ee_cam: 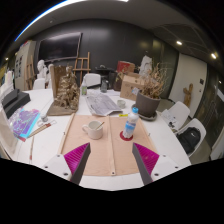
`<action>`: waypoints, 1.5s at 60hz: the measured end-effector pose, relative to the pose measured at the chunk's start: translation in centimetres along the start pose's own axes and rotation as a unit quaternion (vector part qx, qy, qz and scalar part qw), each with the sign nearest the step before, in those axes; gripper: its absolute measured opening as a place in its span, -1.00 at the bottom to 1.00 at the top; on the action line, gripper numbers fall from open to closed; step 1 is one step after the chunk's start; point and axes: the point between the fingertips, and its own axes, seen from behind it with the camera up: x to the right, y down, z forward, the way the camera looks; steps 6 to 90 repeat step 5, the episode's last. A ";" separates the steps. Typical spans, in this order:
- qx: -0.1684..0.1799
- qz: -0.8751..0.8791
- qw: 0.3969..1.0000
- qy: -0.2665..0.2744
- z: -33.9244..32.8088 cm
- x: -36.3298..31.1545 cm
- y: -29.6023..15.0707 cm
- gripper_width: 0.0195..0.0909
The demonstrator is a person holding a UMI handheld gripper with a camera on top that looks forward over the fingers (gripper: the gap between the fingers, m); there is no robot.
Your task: Pour water
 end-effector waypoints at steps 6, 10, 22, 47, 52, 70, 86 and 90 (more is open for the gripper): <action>-0.002 -0.004 1.000 0.011 -0.2 0.4 0.2 0.85; -0.002 -0.004 1.000 0.011 -0.2 0.4 0.2 0.85; -0.002 -0.004 1.000 0.011 -0.2 0.4 0.2 0.85; -0.002 -0.004 1.000 0.011 -0.2 0.4 0.2 0.85; -0.002 -0.004 1.000 0.011 -0.2 0.4 0.2 0.85; -0.002 -0.004 1.000 0.011 -0.2 0.4 0.2 0.85; -0.002 -0.004 1.000 0.011 -0.2 0.4 0.2 0.85; -0.002 -0.004 1.000 0.011 -0.2 0.4 0.2 0.85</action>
